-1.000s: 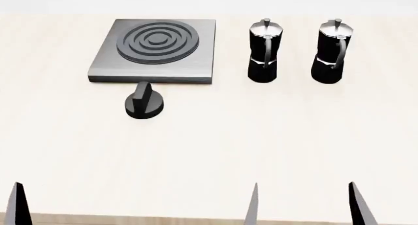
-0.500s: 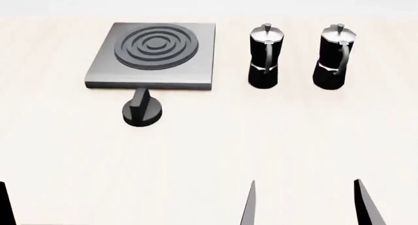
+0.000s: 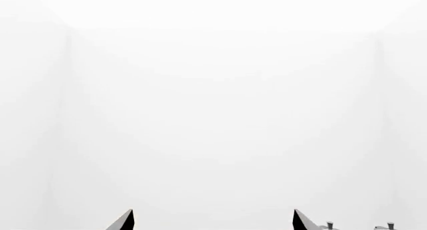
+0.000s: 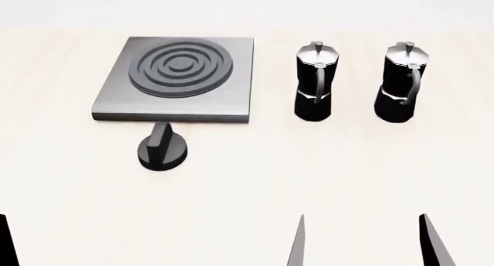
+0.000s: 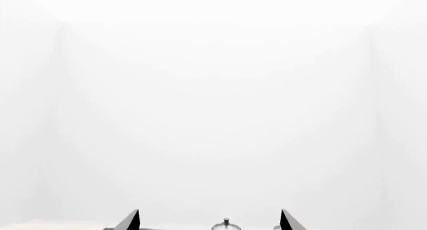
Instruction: Put both moka pots on the stove.
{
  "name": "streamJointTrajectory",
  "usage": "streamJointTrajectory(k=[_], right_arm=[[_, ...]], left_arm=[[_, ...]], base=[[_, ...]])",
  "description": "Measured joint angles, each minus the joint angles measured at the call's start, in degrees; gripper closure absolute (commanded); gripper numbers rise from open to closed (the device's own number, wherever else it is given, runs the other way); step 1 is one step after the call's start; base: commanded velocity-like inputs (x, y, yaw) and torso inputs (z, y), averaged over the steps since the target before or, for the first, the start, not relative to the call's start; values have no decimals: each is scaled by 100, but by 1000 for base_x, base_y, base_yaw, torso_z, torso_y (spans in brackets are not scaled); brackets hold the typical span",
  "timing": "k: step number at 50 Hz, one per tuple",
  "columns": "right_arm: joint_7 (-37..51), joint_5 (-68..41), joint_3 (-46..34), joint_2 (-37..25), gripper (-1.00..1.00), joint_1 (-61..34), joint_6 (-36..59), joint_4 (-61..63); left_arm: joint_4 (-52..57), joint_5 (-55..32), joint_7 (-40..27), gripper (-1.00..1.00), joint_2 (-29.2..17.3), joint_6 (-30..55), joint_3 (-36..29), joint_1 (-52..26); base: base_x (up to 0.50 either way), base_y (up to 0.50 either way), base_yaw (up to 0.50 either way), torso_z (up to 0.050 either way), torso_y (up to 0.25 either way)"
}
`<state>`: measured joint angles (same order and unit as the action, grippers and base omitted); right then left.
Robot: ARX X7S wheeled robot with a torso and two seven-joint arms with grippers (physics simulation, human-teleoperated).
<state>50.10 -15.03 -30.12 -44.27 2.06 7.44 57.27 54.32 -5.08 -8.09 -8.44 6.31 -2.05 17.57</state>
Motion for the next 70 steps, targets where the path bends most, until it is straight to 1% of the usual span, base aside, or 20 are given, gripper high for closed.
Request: streamJointTrajectory(k=[70], right_arm=[[45, -42, -117, -36, -100, -96, -83, -171]], left_arm=[[-149, -53, -415, -100, -365, -119, -227, -40]], base=[[172, 0, 0, 0, 0]])
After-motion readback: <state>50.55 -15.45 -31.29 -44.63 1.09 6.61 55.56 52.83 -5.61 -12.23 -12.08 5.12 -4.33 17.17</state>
